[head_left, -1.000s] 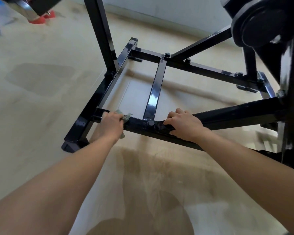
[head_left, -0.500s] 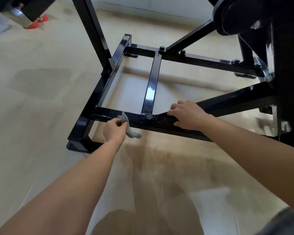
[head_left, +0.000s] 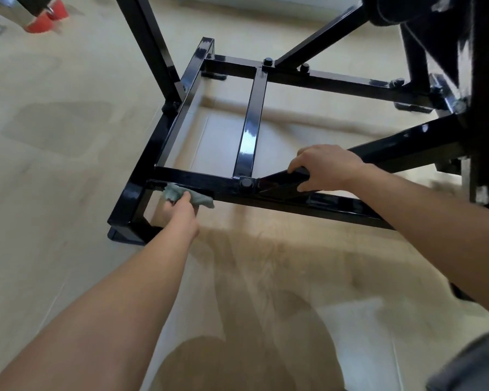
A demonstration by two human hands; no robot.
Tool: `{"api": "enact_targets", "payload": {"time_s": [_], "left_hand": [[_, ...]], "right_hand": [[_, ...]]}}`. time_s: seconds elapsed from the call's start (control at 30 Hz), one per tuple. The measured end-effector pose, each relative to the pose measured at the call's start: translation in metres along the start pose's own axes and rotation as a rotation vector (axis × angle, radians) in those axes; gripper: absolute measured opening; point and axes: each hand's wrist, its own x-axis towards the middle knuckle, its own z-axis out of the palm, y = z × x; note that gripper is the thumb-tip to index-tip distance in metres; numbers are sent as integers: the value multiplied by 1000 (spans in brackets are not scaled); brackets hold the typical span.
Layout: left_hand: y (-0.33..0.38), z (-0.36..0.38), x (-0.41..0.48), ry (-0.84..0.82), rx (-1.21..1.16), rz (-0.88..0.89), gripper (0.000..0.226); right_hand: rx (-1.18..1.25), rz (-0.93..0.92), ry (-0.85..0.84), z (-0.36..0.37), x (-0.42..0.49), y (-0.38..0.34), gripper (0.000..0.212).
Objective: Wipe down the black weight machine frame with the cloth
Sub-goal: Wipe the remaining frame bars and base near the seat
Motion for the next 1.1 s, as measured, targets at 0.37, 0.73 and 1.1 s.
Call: {"api": "enact_targets", "payload": {"time_s": [0.37,0.73,1.1], "left_hand": [[-45,12,-34,-193,256,-255,30],[-18,-7,-18,-323,-160,-384,32],[-43,20,-44,-360,-194,-549,66]], "right_hand": [[2,-10,8,2,1,0,44],[17,-15,11,4,2,3,41],[18,-16,27,4,2,2,39]]}}
